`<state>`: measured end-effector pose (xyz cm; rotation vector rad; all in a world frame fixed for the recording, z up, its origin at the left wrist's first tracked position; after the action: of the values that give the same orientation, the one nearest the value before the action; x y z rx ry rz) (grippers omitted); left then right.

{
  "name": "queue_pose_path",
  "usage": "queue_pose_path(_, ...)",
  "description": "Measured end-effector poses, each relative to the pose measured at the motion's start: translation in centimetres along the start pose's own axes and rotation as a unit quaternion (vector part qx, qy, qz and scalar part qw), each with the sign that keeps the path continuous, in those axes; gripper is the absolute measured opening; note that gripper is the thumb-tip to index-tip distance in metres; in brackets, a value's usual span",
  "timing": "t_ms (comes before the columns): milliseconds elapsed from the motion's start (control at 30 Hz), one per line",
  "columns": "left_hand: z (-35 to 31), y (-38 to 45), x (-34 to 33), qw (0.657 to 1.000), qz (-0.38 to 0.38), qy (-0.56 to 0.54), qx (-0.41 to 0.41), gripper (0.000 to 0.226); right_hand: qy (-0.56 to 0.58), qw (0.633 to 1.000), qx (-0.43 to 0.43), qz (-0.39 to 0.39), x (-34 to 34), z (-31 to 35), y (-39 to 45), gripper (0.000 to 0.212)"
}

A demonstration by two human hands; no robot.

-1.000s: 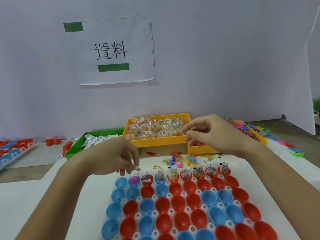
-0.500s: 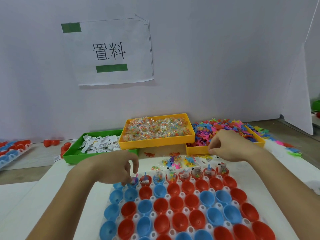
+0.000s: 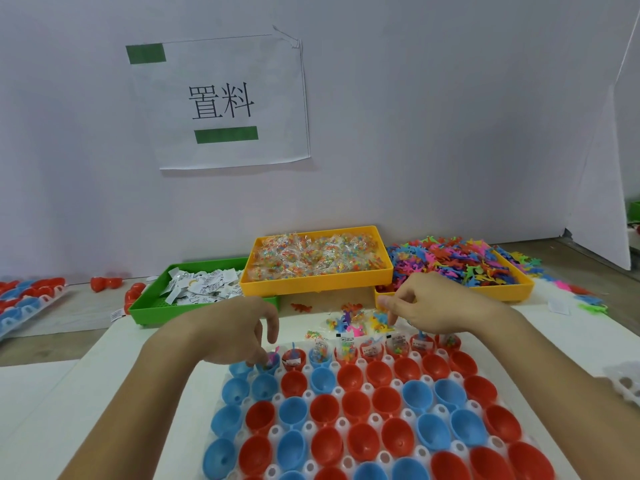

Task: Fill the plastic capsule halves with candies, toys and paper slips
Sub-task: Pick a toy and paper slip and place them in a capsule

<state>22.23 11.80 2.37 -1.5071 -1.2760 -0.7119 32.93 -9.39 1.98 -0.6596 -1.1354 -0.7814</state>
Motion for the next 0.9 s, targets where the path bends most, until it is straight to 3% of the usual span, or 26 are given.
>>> queue_pose_path(233, 0.1, 0.0, 0.3, 1.000, -0.001, -0.009, -0.017, 0.010, -0.024, 1.000, -0.017, -0.006, -0.4, -0.2, 0.1, 0.064)
queue_pose_path(700, -0.2, 0.2, 0.5, 0.999, -0.015, -0.017, -0.035, 0.019, -0.022, 0.999, -0.017, -0.044, 0.7, -0.7, 0.3, 0.056)
queue_pose_path(833, 0.1, -0.4, 1.2, 0.999, -0.020, -0.037, -0.029, 0.023, -0.004, 0.996, -0.002, -0.087, 2.1, -0.5, 0.2, 0.043)
queue_pose_path(900, -0.4, -0.9, 2.3, 0.997, -0.052, -0.041, -0.043, 0.022, 0.023, 0.992, 0.019, -0.121, 3.2, 0.3, -0.2, 0.020)
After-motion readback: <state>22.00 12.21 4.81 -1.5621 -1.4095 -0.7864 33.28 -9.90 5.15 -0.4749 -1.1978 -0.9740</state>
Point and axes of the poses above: each hand's wrist, its own y-axis towards the middle knuckle, its own x-axis out of the back of the hand, z = x × y, the point moved 10 cm from there along y, towards the middle knuckle, and after that the axes turned 9 degrees about -y, right-handed, at the moved point
